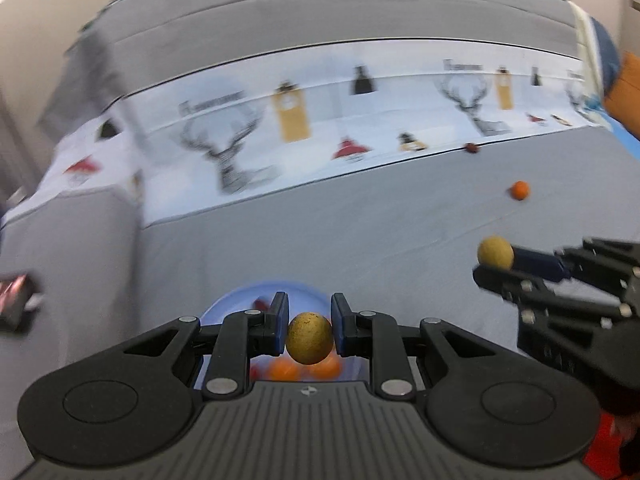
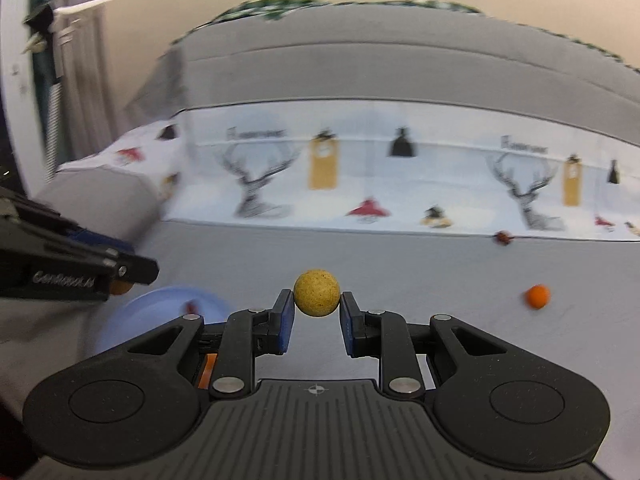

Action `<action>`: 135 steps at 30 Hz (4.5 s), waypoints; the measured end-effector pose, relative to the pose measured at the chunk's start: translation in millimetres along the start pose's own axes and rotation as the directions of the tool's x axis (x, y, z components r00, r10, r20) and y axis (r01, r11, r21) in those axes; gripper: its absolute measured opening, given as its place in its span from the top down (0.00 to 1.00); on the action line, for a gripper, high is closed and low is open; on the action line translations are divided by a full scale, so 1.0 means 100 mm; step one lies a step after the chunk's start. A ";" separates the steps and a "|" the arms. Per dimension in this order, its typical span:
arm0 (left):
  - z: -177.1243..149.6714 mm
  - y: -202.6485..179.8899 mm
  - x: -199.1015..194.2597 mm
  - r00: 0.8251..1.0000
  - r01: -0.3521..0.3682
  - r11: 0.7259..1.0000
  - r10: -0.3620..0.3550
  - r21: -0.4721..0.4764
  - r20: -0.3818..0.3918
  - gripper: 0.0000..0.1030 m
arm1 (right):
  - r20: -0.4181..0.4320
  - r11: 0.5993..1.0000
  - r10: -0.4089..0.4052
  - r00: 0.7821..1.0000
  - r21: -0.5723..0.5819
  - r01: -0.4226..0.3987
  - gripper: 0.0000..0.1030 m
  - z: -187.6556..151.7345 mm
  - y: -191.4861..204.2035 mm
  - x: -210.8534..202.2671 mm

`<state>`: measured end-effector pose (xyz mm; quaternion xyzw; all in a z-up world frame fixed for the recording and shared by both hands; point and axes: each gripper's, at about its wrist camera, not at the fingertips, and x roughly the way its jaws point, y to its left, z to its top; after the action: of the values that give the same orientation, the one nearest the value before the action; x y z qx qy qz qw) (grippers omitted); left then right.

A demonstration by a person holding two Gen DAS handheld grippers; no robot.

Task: Organize fruits

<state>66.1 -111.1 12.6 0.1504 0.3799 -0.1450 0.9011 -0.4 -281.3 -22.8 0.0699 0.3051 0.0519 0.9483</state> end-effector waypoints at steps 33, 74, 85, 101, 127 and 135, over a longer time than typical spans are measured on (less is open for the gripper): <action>-0.34 1.01 -0.19 0.998 -0.057 0.975 0.057 -0.215 -0.009 0.76 | -0.160 0.972 0.114 0.981 -0.188 -0.144 0.75 -0.24 1.18 -0.10; -0.02 0.95 1.48 0.997 0.038 0.993 -0.045 -0.109 -0.067 0.52 | -0.289 0.978 0.099 0.952 -0.148 -0.146 0.73 -0.18 1.04 1.51; -0.36 1.01 0.75 0.996 -0.020 0.993 0.010 -0.115 -0.085 0.00 | -0.286 0.988 0.058 0.957 -0.121 -0.096 0.04 -0.22 0.99 0.87; -0.96 0.98 -0.30 0.987 -0.106 0.975 0.079 -0.195 -0.142 0.00 | -0.178 0.995 0.003 0.984 -0.100 -0.021 0.01 -0.31 1.18 -0.19; -0.94 0.86 -0.63 0.992 -0.113 0.976 0.100 -0.186 -0.076 0.00 | -0.098 0.993 -0.017 0.995 -0.114 0.006 0.01 -0.30 1.19 -0.58; -0.94 0.88 -0.61 0.992 -0.111 0.975 0.097 -0.193 -0.083 0.00 | -0.107 0.992 -0.021 0.994 -0.126 0.007 0.01 -0.30 1.21 -0.55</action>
<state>-2.1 14.4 8.4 0.0850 0.4166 -0.0537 0.9035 -69.4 -166.7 4.8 0.0052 0.3526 0.0678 0.9333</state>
